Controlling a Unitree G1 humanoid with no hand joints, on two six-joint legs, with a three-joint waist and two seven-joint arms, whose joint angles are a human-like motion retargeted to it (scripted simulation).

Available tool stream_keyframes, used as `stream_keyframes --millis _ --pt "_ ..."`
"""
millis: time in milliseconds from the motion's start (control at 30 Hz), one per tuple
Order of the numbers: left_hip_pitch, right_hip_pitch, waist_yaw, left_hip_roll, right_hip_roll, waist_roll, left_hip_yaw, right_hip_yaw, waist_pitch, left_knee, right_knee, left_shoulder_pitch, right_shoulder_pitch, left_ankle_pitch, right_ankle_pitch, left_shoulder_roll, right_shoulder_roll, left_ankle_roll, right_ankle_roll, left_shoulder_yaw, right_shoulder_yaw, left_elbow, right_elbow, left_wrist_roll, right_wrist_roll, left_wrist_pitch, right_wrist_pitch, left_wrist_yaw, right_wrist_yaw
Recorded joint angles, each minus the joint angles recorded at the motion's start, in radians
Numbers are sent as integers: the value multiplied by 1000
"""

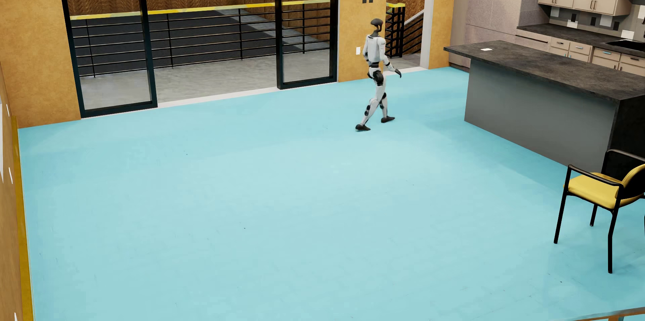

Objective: Walk to the counter

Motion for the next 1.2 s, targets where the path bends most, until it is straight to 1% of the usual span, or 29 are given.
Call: stream_keyframes --millis 33,67,133,167,200,233,267,300,367,400,433,467,500,533,567,600,633,667,733,767,800,833,867,900,933,1067,1133,1200 --pt "17 19 3 -10 -17 -9 12 2 -7 33 26 -4 18 35 35 -10 -1 23 -2 6 -1 12 23 5 1 6 16 -1 4" --pt "36 23 6 -29 -39 -22 22 2 -14 58 69 -11 39 20 94 -22 -5 51 0 12 -5 25 52 9 0 12 38 -2 16" --pt "96 -25 13 -74 -98 -51 56 -7 -22 67 235 -24 74 -39 253 -44 -20 76 45 25 0 44 115 11 -8 13 80 1 75" --pt "125 -86 17 -96 -133 -66 81 -14 -22 68 369 -42 90 -67 347 -59 -41 94 74 27 21 50 128 11 -28 14 89 3 118" --pt "151 -158 22 -118 -181 -80 109 -33 -20 71 513 -55 99 -94 439 -69 -70 108 137 25 50 50 131 11 -55 9 84 5 159" --pt "173 -234 24 -142 -250 -96 136 -59 -18 79 646 -59 99 -122 529 -72 -102 117 218 21 74 46 134 10 -73 -8 70 11 187" --pt "196 -309 22 -168 -301 -113 156 -67 -15 85 758 -64 111 -150 564 -72 -132 122 258 19 79 56 120 12 -75 -33 61 26 198" --pt "220 -380 19 -195 -313 -128 169 -57 -11 91 834 -82 128 -176 481 -73 -152 127 242 17 58 69 98 16 -58 -43 65 37 193" --pt "273 -494 9 -237 -314 -146 174 -41 -4 99 859 -130 181 -220 299 -81 -156 136 215 24 -40 99 44 30 18 -38 100 52 148" --pt "297 -537 0 -252 -320 -151 166 -42 -2 102 809 -151 204 -240 203 -85 -149 138 199 28 -89 104 18 38 60 -40 117 55 123" --pt "320 -571 -11 -264 -327 -154 153 -48 0 102 721 -165 219 -256 127 -87 -139 139 184 20 -121 95 -1 41 86 -46 131 57 103" --pt "344 -595 -23 -274 -327 -155 135 -52 0 93 600 -176 231 -267 92 -82 -135 139 151 5 -134 80 -15 42 94 -61 136 55 93" --pt "368 -604 -37 -282 -311 -155 114 -42 -1 74 446 -185 238 -270 75 -72 -132 137 118 -15 -133 62 -21 42 89 -78 137 51 92" --pt "395 -602 -50 -288 -277 -153 88 0 -3 47 273 -193 245 -266 96 -61 -128 135 124 -36 -130 46 -22 40 80 -92 136 44 94" --pt "421 -589 -63 -293 -218 -149 58 106 -4 23 118 -200 252 -261 196 -52 -121 132 132 -56 -129 34 -19 36 71 -101 134 36 96" --pt "443 -567 -74 -300 -178 -145 30 203 -4 18 28 -206 261 -264 319 -48 -116 130 149 -73 -130 30 -15 32 64 -102 134 31 96" --pt "462 -554 -78 -305 -171 -142 7 228 -1 25 38 -212 269 -270 330 -48 -110 125 136 -84 -129 32 -8 29 56 -96 135 30 97" --pt "479 -539 -81 -309 -182 -140 -18 210 0 33 58 -217 274 -270 293 -52 -104 113 123 -90 -128 39 2 26 48 -85 138 35 101" --pt "513 -482 -81 -302 -210 -132 -68 143 -6 31 24 -224 279 -236 281 -62 -80 78 96 -84 -128 68 28 19 34 -52 147 49 125" --pt "520 -454 -78 -294 -217 -126 -93 114 -11 33 -7 -221 274 -212 285 -68 -71 56 85 -76 -123 83 43 15 28 -37 150 52 153" --pt "522 -431 -76 -286 -220 -120 -116 89 -16 41 -34 -212 260 -191 289 -71 -68 32 77 -72 -108 92 54 12 16 -30 146 50 191" --pt "522 -411 -74 -277 -218 -114 -137 71 -20 51 -52 -199 239 -174 288 -70 -72 8 70 -74 -84 94 59 10 -3 -33 136 44 227" --pt "524 -395 -74 -268 -214 -110 -154 56 -21 61 -63 -180 213 -161 282 -62 -76 -11 64 -83 -67 93 58 11 -28 -45 123 37 246" --pt "528 -383 -75 -259 -209 -105 -165 45 -22 68 -67 -166 192 -154 273 -53 -79 -27 58 -98 -59 100 42 16 -40 -53 117 28 246" --pt "534 -372 -77 -251 -203 -101 -172 36 -23 71 -67 -152 174 -149 263 -48 -81 -40 53 -119 -70 108 29 24 -36 -47 109 17 230" --pt "563 -337 -85 -223 -179 -84 -201 14 -33 66 -72 -128 119 -124 231 -28 -45 -77 40 -154 -148 180 -39 47 38 5 108 -33 160" --pt "565 -325 -87 -214 -170 -78 -212 8 -38 78 -73 -132 99 -112 213 -22 -39 -78 36 -156 -140 194 -59 51 44 10 104 -37 148" --pt "560 -317 -86 -205 -160 -72 -218 8 -41 99 -75 -135 84 -106 198 -21 -41 -76 35 -147 -106 178 -57 43 37 2 94 -24 157"
